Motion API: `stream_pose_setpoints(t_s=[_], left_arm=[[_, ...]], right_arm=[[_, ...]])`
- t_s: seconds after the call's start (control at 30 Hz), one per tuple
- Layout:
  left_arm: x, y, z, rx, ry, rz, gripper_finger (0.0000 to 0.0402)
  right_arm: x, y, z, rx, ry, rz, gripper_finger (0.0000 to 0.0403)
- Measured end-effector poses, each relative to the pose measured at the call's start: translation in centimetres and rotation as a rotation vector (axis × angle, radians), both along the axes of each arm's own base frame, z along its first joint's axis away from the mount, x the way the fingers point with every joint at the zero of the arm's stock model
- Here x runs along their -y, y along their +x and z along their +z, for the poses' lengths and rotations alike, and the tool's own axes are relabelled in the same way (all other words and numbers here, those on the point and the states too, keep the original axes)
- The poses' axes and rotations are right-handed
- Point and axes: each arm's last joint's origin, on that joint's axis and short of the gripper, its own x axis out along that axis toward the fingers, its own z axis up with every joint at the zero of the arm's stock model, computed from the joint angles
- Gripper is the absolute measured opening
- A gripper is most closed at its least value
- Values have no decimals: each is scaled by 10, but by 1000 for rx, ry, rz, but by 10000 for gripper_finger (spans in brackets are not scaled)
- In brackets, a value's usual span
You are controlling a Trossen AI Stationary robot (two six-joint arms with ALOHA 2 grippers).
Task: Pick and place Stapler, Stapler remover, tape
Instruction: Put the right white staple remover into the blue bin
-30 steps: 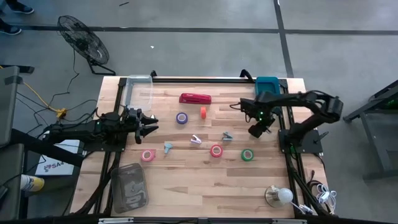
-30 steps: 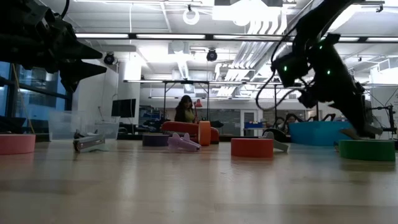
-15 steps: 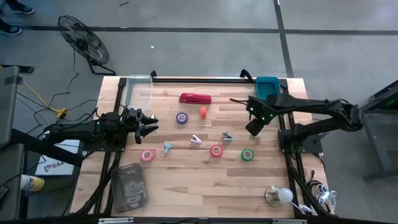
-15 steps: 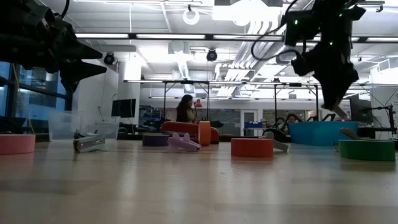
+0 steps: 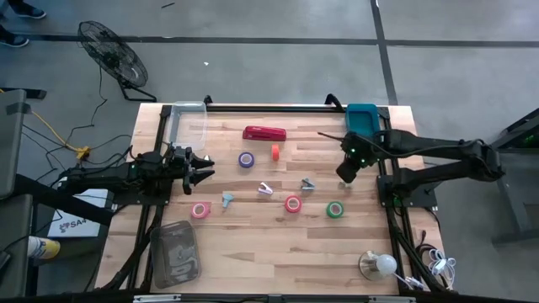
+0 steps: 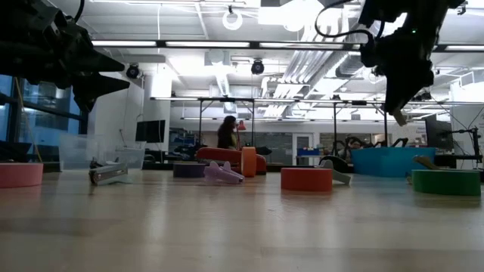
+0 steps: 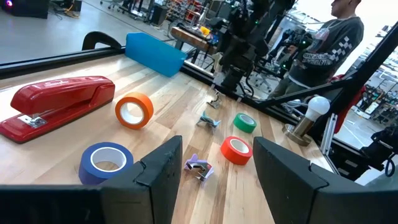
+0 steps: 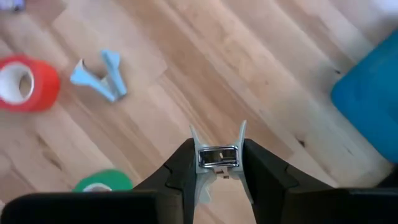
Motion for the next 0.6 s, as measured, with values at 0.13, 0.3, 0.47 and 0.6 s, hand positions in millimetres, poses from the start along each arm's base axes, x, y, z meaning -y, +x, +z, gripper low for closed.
stream_pose_setpoints(t_s=[0.13,0.3,0.47,0.6], left_arm=[[0,0,0,0,0,0,195],[0,0,0,0,0,0,195],[0,0,0,0,0,0,195],[0,0,0,0,0,0,195]], right_arm=[[4,-4,3,21,-25,-86,95],[13,-8,4,30,-42,-217,95],[25,-12,4,34,-50,-334,95],[34,-15,2,21,-57,-411,95]])
